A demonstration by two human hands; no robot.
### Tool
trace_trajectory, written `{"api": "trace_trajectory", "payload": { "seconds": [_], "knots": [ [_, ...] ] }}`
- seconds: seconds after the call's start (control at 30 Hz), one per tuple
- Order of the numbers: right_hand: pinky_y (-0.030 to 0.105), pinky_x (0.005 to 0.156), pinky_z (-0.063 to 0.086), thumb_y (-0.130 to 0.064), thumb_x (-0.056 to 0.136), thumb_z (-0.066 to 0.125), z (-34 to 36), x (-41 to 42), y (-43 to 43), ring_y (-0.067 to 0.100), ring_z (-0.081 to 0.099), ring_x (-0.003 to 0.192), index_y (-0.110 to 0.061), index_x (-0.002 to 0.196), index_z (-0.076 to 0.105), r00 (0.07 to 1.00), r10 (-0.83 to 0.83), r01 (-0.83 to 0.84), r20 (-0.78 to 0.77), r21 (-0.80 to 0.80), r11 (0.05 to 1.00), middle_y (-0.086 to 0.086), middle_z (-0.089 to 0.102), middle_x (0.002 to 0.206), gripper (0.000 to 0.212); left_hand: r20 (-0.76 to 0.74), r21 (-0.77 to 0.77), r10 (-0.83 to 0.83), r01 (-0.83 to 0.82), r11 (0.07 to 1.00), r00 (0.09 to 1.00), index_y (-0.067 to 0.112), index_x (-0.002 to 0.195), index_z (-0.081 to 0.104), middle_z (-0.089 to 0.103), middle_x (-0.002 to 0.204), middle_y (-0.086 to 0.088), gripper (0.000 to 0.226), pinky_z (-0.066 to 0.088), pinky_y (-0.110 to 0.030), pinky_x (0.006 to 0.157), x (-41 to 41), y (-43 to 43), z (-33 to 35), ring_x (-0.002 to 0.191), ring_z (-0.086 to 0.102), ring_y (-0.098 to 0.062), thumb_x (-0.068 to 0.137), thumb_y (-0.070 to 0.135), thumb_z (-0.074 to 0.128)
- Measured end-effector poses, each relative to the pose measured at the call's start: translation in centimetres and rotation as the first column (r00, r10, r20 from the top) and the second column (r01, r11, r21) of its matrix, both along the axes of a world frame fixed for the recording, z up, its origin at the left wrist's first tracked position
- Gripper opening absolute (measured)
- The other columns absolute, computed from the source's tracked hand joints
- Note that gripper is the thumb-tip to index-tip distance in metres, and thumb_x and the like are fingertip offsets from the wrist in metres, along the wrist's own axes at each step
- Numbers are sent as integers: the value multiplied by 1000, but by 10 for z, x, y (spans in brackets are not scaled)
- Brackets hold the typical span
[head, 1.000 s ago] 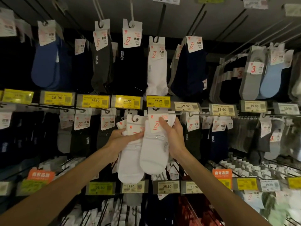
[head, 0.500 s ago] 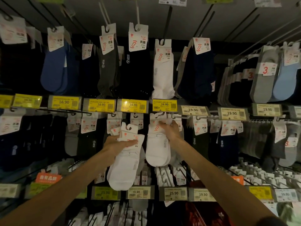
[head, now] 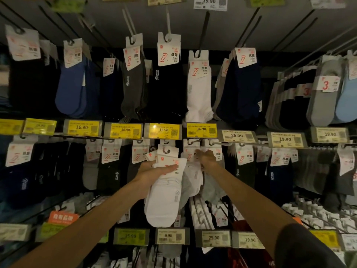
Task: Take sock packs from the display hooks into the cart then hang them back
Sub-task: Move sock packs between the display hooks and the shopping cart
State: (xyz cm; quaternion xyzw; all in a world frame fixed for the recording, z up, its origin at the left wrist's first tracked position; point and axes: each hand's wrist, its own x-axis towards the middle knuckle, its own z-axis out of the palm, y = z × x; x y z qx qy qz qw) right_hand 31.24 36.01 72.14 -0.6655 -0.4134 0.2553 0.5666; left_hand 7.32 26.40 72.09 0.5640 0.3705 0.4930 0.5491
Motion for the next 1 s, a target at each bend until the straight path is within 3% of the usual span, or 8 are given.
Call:
{"api": "trace_trajectory", "payload": {
  "seconds": [0.17, 0.23, 0.33, 0.47, 0.6, 0.67, 0.77, 1.0],
  "knots": [
    [33, 84, 45, -48, 98, 45, -11, -22, -48, 32, 54, 114, -4, 134, 45, 973, -19, 11, 230, 38, 999, 15, 52, 125, 57, 32, -7, -8, 8, 1000, 999, 6, 102, 76, 77, 96, -8, 35, 59, -30, 70, 2, -3, -6, 85, 75, -21, 69, 12, 87],
    [27, 74, 44, -50, 99, 44, -21, -31, -77, 24, 55, 105, -6, 131, 49, 984, 53, -79, 173, 153, 985, 7, 55, 114, 54, 42, -16, -16, 17, 1000, 999, 7, 101, 76, 77, 95, -8, 35, 59, -31, 72, 2, -5, -9, 85, 75, -21, 69, 13, 88],
    [24, 77, 48, -46, 100, 44, -26, -50, -131, 16, 61, 91, -9, 113, 62, 962, 271, -265, -3, 206, 942, 3, 65, 96, 43, 50, -33, -45, 46, 998, 998, 8, 101, 77, 77, 95, -8, 34, 59, -33, 75, 4, -10, -15, 85, 75, -21, 69, 13, 87],
    [23, 88, 49, -50, 97, 46, -29, -63, -169, 8, 63, 102, -18, 116, 63, 895, 447, -442, 3, 155, 884, -4, 69, 109, 41, 37, -25, -57, 58, 998, 998, 11, 98, 78, 77, 93, -6, 32, 60, -34, 78, 12, -17, -21, 83, 75, -20, 68, 20, 89],
    [22, 88, 52, -54, 84, 66, -31, -71, -176, 6, 62, 107, -23, 126, 54, 923, 385, -382, 13, 158, 911, -4, 65, 120, 54, 80, 21, -85, 84, 996, 993, 13, 94, 77, 78, 88, -5, 24, 58, -27, 66, 21, -27, -20, 79, 75, -16, 79, 32, 80],
    [24, 87, 55, -43, 82, 73, -31, -75, -179, 5, 65, 105, -22, 128, 53, 922, 388, -380, 2, 209, 901, -4, 68, 118, 54, 68, 57, -91, 87, 995, 993, 13, 95, 77, 78, 87, -5, 29, 58, -28, 68, 24, -33, -18, 82, 75, -17, 83, 40, 75],
    [17, 76, 55, -27, 83, 76, -30, -78, -187, 1, 67, 96, -20, 127, 49, 926, 375, -348, -39, 298, 889, -5, 69, 111, 52, 55, 107, -96, 90, 990, 994, 13, 94, 78, 78, 87, -4, 32, 59, -29, 70, 27, -39, -16, 82, 75, -18, 86, 44, 71],
    [22, 74, 56, -14, 86, 73, -28, -77, -192, 6, 68, 97, -19, 123, 45, 932, 355, -286, -78, 443, 850, 1, 67, 115, 47, 34, 187, -120, 112, 976, 992, 15, 91, 78, 78, 88, 2, 23, 54, -16, 65, 26, -39, -16, 84, 73, -9, 84, 37, 75]
  ]
}}
